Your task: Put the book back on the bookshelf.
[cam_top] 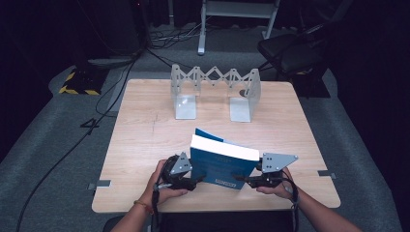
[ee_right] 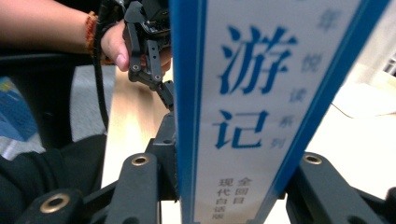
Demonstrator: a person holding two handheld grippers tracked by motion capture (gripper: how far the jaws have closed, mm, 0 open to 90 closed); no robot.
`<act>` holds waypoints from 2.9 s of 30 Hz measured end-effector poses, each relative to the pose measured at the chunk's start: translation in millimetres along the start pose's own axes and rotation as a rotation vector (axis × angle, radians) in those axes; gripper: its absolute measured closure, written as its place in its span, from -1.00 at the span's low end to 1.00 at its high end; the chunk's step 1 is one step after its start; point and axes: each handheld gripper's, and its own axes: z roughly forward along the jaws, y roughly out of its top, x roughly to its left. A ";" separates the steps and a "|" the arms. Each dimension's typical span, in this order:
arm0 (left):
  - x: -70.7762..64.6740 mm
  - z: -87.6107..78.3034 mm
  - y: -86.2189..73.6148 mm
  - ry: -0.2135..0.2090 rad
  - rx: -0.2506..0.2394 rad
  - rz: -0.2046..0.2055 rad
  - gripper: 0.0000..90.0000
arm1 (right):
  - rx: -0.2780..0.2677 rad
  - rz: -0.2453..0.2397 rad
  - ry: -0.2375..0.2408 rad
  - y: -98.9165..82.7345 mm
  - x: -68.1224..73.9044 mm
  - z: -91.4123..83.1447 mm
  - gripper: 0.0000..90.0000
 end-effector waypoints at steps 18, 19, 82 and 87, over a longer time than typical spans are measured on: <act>-0.4 59.0 37.0 -0.009 -0.030 0.019 -0.36 | -0.020 0.038 -0.115 -17.6 -27.0 -42.2 0.32; 0.3 61.3 38.6 -0.010 -0.030 0.022 -0.36 | -0.018 0.041 -0.119 -18.1 -28.1 -43.9 0.33; 61.6 -16.6 -53.4 0.187 0.208 -0.254 -0.68 | -0.010 0.083 -0.215 -13.6 -36.0 -47.5 0.37; 61.7 -16.1 -52.8 0.184 0.211 -0.259 -0.69 | -0.010 0.094 -0.209 -6.0 -40.0 -44.2 0.37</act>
